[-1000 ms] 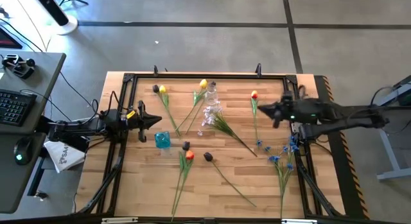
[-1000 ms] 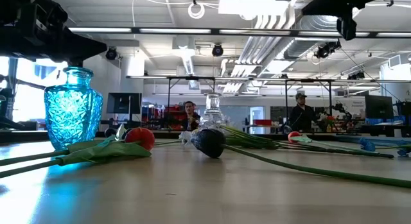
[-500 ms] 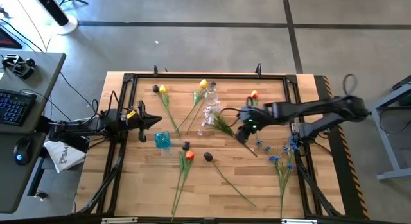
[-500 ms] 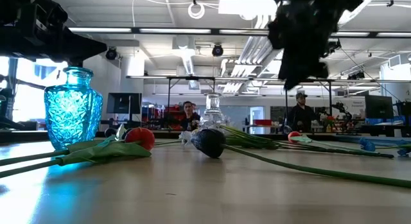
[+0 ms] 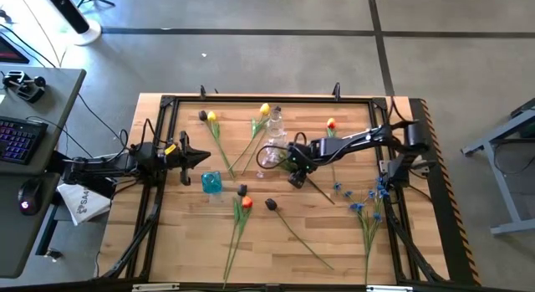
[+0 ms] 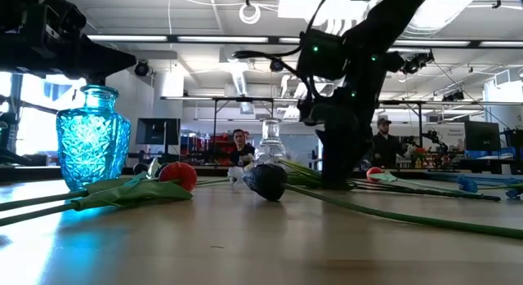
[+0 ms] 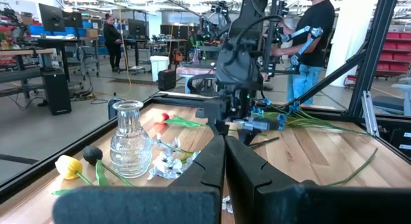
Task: Sort flowers into vase by color
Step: Put the white flowers into the transparent vase
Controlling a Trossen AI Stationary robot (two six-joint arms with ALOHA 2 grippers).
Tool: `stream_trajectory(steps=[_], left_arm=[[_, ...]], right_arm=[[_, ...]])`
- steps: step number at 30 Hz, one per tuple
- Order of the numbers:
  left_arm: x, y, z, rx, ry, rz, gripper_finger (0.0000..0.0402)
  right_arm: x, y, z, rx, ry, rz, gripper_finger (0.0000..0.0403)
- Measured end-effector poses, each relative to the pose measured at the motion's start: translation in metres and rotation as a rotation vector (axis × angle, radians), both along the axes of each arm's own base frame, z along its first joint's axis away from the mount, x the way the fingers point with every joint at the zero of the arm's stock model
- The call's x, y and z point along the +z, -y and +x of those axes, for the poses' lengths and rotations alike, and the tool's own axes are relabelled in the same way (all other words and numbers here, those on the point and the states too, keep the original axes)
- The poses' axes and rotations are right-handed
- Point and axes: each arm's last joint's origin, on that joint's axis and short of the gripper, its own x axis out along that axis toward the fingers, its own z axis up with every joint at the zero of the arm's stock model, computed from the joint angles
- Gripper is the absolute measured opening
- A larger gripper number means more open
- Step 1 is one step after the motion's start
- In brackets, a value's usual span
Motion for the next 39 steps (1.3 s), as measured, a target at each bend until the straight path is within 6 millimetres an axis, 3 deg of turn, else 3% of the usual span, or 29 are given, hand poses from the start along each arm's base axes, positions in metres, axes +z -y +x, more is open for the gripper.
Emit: stream_trajectory(steps=[6,12,16,25,30,34,39], left_arm=[[0.0,0.0,0.0,0.0,0.0,0.0,0.0001],[0.0,0.0,0.0,0.0,0.0,0.0,0.0001],[0.0,0.0,0.0,0.0,0.0,0.0,0.0001],[0.0,0.0,0.0,0.0,0.0,0.0,0.0001],[0.0,0.0,0.0,0.0,0.0,0.0,0.0001],[0.0,0.0,0.0,0.0,0.0,0.0,0.0001],[0.0,0.0,0.0,0.0,0.0,0.0,0.0001]], right_arm=[[-0.007,-0.001,0.001,-0.02,-0.039,-0.03,0.0137],[-0.006,-0.001,-0.001,-0.015,-0.052,-0.034,0.0023],[0.005,0.001,-0.006,-0.017,-0.038,-0.013,0.0018],[0.086,0.002,-0.028,0.142,0.242,-0.063,0.0008],[0.131,0.006,-0.035,0.254,0.513,-0.179,0.0004],[0.163,0.021,-0.031,0.29,0.808,-0.288,0.0005],[0.184,0.046,-0.024,0.266,1.081,-0.349,0.0004]])
